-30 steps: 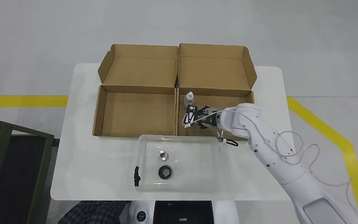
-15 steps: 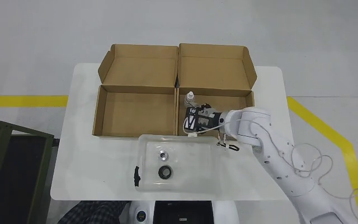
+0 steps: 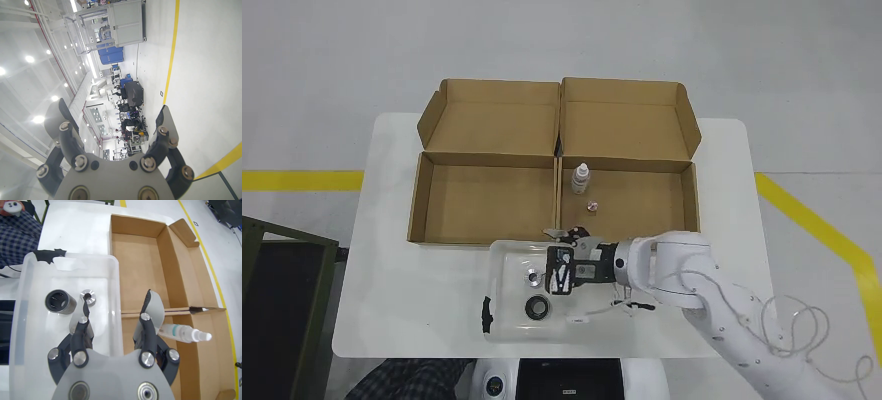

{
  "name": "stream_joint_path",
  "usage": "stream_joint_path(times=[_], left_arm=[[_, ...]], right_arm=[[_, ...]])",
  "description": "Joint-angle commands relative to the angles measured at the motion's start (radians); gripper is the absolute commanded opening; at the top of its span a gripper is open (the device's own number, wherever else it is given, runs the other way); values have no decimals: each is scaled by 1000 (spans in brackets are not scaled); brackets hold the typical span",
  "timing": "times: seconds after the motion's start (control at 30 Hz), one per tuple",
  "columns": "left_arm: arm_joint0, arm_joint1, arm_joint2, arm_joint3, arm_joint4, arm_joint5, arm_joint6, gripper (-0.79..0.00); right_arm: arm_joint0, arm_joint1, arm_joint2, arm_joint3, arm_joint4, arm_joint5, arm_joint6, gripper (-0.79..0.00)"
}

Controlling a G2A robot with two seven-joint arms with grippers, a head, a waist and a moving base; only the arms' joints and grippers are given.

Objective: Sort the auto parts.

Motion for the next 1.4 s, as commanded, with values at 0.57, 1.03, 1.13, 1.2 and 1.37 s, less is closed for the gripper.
stream_joint_path(times=[0.57,1.03,1.13,1.2,1.37], left_arm=[[0,0,0,0,0,0,0,0],[0,0,0,0,0,0,0,0],[0,0,0,0,0,0,0,0],[0,0,0,0,0,0,0,0],[0,0,0,0,0,0,0,0]], right_arm=[[72,-47,-163,129,-22,17,-71,-342],[140,-73,-197,255,2,-2,-82,-348],[141,-75,-201,270,5,-11,-79,-360],[137,-75,-204,274,3,-16,-78,-360],[136,-77,-209,305,-9,-14,-83,-363]])
